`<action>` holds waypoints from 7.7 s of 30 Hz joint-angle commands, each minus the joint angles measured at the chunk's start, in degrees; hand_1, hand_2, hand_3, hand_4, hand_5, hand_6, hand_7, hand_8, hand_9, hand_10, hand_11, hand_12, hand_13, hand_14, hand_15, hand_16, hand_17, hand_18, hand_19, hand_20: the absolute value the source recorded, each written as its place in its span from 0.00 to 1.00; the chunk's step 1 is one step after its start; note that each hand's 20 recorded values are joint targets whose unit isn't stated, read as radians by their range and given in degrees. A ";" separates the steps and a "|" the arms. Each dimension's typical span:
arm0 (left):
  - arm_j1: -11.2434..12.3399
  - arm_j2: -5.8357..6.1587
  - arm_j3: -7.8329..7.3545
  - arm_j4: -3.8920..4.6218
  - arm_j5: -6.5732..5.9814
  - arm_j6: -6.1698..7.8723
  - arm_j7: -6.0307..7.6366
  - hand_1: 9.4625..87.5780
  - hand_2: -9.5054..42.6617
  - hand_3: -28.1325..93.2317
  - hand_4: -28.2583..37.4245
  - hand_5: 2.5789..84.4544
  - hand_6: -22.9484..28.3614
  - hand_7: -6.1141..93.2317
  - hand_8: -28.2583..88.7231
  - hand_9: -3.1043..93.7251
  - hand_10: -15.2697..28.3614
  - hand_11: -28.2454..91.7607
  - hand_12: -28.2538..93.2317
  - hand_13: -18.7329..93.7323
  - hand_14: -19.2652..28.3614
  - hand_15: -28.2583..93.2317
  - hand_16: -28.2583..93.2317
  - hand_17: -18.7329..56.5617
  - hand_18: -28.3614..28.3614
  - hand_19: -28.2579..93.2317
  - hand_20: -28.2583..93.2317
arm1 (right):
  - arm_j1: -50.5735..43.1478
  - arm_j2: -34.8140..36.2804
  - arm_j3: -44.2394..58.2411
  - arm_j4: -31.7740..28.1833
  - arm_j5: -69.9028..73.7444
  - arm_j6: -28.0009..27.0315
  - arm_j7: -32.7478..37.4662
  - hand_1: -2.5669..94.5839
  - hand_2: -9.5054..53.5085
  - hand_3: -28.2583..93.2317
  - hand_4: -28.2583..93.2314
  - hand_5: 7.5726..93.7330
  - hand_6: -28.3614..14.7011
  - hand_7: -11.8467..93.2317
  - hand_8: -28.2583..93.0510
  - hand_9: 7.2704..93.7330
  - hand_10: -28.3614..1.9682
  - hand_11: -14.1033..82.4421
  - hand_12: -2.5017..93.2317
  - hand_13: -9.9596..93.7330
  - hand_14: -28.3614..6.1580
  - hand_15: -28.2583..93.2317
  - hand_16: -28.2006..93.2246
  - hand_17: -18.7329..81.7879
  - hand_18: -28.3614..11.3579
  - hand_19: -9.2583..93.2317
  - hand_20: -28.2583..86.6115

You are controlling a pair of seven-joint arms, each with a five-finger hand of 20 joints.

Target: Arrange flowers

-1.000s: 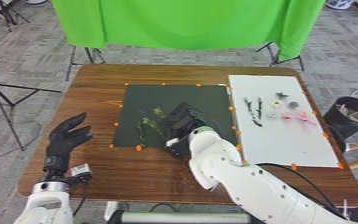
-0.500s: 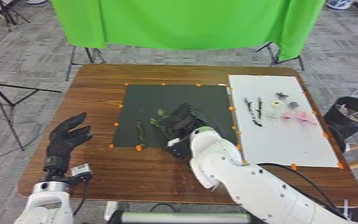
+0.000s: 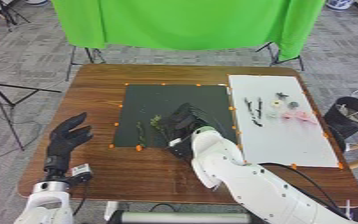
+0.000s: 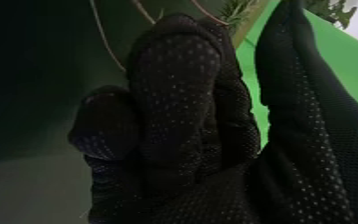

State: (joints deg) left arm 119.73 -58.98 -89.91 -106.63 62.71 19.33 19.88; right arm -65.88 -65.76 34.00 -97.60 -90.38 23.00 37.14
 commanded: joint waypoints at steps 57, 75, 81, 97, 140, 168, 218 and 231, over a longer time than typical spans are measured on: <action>0.21 -1.39 -0.78 0.18 0.93 -2.63 -1.32 0.53 0.00 0.78 0.31 0.47 0.45 0.30 0.14 0.35 0.57 0.42 0.32 0.49 0.68 0.46 0.23 0.47 0.73 0.47 0.47 | -2.37 14.72 17.23 -0.79 -24.10 -18.45 1.54 0.31 0.00 0.70 0.10 0.63 0.54 0.22 0.19 0.69 0.31 0.25 0.19 0.97 0.59 0.50 0.45 0.86 0.51 0.80 0.50; 0.52 -1.67 -0.87 -0.01 0.91 -2.56 -1.31 0.53 0.00 0.77 0.31 0.47 0.45 0.30 0.14 0.35 0.56 0.42 0.32 0.49 0.68 0.46 0.23 0.47 0.73 0.47 0.47 | -3.90 17.04 18.99 1.74 -29.34 -23.04 4.35 0.34 0.00 0.71 0.12 0.60 0.54 0.21 0.20 0.66 0.33 0.24 0.19 0.96 0.58 0.51 0.45 0.85 0.50 0.81 0.50; 0.46 -1.62 -0.81 -0.04 0.85 -2.55 -1.31 0.53 0.00 0.77 0.31 0.47 0.45 0.30 0.14 0.35 0.56 0.42 0.32 0.49 0.68 0.46 0.23 0.47 0.73 0.47 0.47 | -4.30 17.50 19.34 2.50 -30.42 -23.91 4.94 0.34 0.00 0.71 0.12 0.60 0.55 0.20 0.20 0.65 0.32 0.23 0.19 0.96 0.58 0.51 0.45 0.85 0.50 0.81 0.50; 0.39 -1.89 -0.93 0.09 0.98 -3.20 -1.41 0.54 0.00 0.77 0.32 0.47 0.45 0.30 0.14 0.35 0.56 0.42 0.32 0.49 0.68 0.46 0.23 0.47 0.73 0.46 0.47 | -6.26 18.02 20.23 2.97 -29.89 -26.02 5.25 0.35 0.00 0.71 0.13 0.58 0.58 0.20 0.20 0.63 0.31 0.23 0.19 0.96 0.60 0.53 0.45 0.85 0.50 0.82 0.50; -0.52 -2.09 -0.60 0.58 1.12 -3.69 -1.52 0.54 0.00 0.77 0.32 0.47 0.44 0.30 0.14 0.35 0.56 0.42 0.32 0.49 0.68 0.46 0.23 0.47 0.72 0.46 0.47 | -7.62 18.44 15.57 1.87 -22.34 1.11 -2.12 0.69 0.00 0.73 0.18 0.82 0.58 0.41 0.37 0.96 0.56 0.30 0.52 1.00 0.76 0.60 0.50 0.87 0.55 0.87 0.63; -0.78 -2.24 -0.71 0.63 0.82 -3.90 -1.64 0.53 0.00 0.77 0.31 0.46 0.44 0.30 0.14 0.35 0.56 0.42 0.32 0.49 0.68 0.46 0.23 0.47 0.72 0.46 0.47 | -6.10 16.81 16.21 -9.78 -16.52 5.53 -9.55 0.68 0.00 0.74 0.19 0.82 0.58 0.43 0.36 0.96 0.58 0.31 0.52 1.00 0.77 0.60 0.50 0.88 0.57 0.86 0.64; -1.36 -2.22 -0.20 1.12 1.04 -5.24 -2.17 0.53 0.00 0.78 0.31 0.47 0.45 0.30 0.14 0.35 0.56 0.42 0.32 0.49 0.68 0.46 0.23 0.47 0.72 0.46 0.47 | -5.03 14.70 9.44 -6.49 -29.88 -26.05 0.00 0.30 0.00 0.74 0.18 0.48 0.56 0.18 0.20 0.46 0.17 0.20 0.20 0.86 0.52 0.66 0.45 0.77 0.40 0.93 0.55; -1.36 -2.41 -0.20 1.04 0.85 -4.72 -1.82 0.52 0.00 0.78 0.31 0.47 0.44 0.30 0.14 0.35 0.56 0.42 0.32 0.49 0.68 0.46 0.23 0.47 0.72 0.46 0.47 | -3.42 14.73 3.45 -3.03 -32.39 -20.37 -0.95 0.51 0.00 0.76 0.13 0.63 0.59 0.26 0.19 0.74 0.36 0.38 0.28 0.93 0.64 0.68 0.46 0.84 0.49 0.94 0.56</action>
State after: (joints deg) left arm 118.03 -60.94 -90.27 -105.70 63.69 14.81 18.31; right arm -68.98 -51.29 40.72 -102.91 -120.87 -4.71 37.78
